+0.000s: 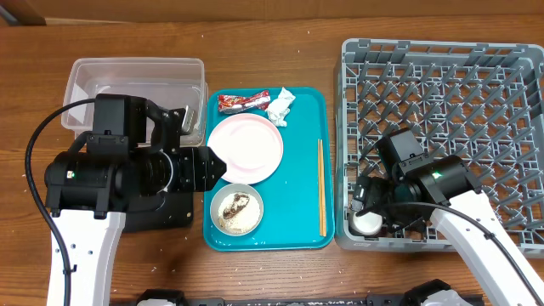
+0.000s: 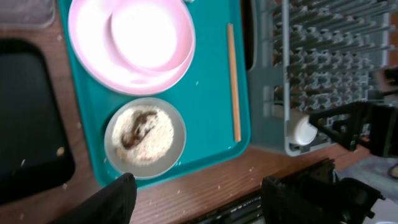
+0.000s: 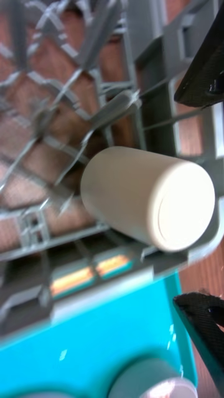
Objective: Sort waste into correct bins and load items into the dishwasher
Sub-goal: 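Lower the cup into the grey dish rack with the right gripper, then grasp the white bowl of rice with the left gripper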
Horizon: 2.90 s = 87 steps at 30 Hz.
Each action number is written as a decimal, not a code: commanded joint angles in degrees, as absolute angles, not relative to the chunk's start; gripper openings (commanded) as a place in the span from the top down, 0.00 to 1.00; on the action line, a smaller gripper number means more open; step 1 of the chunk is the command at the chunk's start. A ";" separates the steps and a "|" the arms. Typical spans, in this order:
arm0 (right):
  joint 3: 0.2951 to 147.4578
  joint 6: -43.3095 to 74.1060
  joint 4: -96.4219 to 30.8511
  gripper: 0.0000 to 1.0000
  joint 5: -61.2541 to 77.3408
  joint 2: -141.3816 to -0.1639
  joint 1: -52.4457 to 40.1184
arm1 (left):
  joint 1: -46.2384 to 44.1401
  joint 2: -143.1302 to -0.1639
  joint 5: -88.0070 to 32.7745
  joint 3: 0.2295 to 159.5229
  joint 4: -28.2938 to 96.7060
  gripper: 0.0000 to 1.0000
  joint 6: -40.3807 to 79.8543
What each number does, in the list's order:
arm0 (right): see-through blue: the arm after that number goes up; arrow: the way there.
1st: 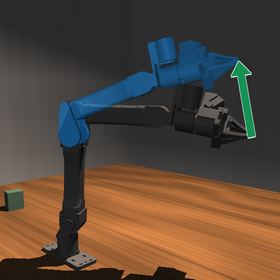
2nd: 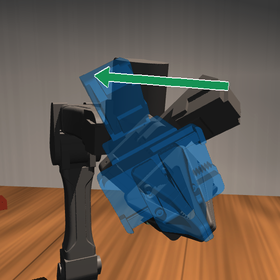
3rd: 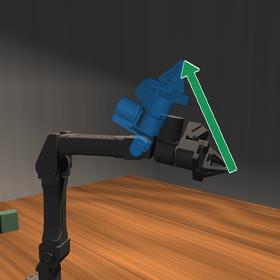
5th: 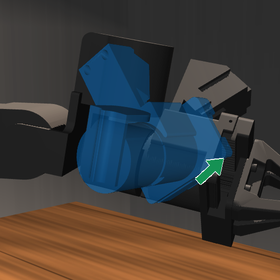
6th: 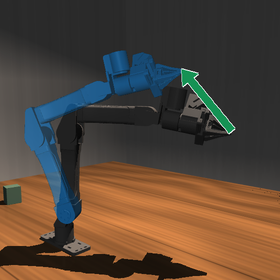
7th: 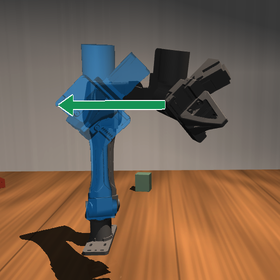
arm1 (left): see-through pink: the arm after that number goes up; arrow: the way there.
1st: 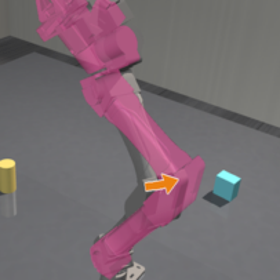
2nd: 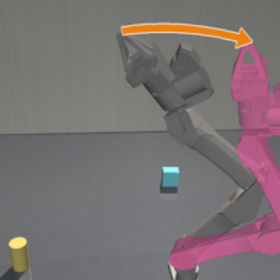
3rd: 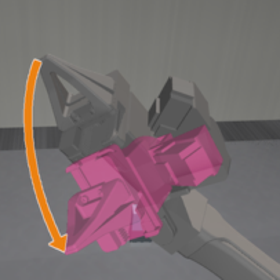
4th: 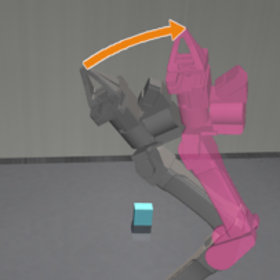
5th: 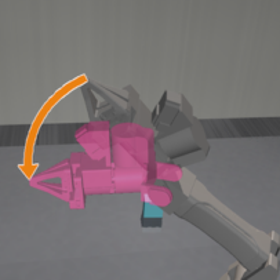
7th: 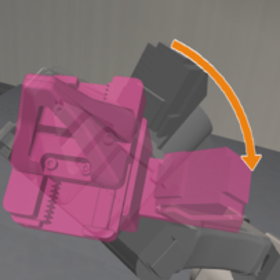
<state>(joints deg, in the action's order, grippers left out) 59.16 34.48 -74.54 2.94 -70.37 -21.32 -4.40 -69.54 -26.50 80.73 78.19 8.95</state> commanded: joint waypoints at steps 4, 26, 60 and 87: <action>65.89 34.26 -66.24 0.02 2.28 -63.57 -24.08 | -7.03 -69.30 -17.15 79.40 80.97 0.43 14.44; 66.00 34.13 -57.49 0.04 7.64 -60.18 -24.43 | -36.32 -88.05 0.86 54.28 48.03 0.57 31.14; 65.98 34.11 -57.36 0.03 7.57 -60.18 -24.43 | -40.05 -96.64 7.57 58.89 47.72 0.76 31.53; 65.98 34.09 -57.56 0.03 6.92 -60.18 -24.43 | -40.49 -89.67 4.89 69.60 61.65 0.96 33.74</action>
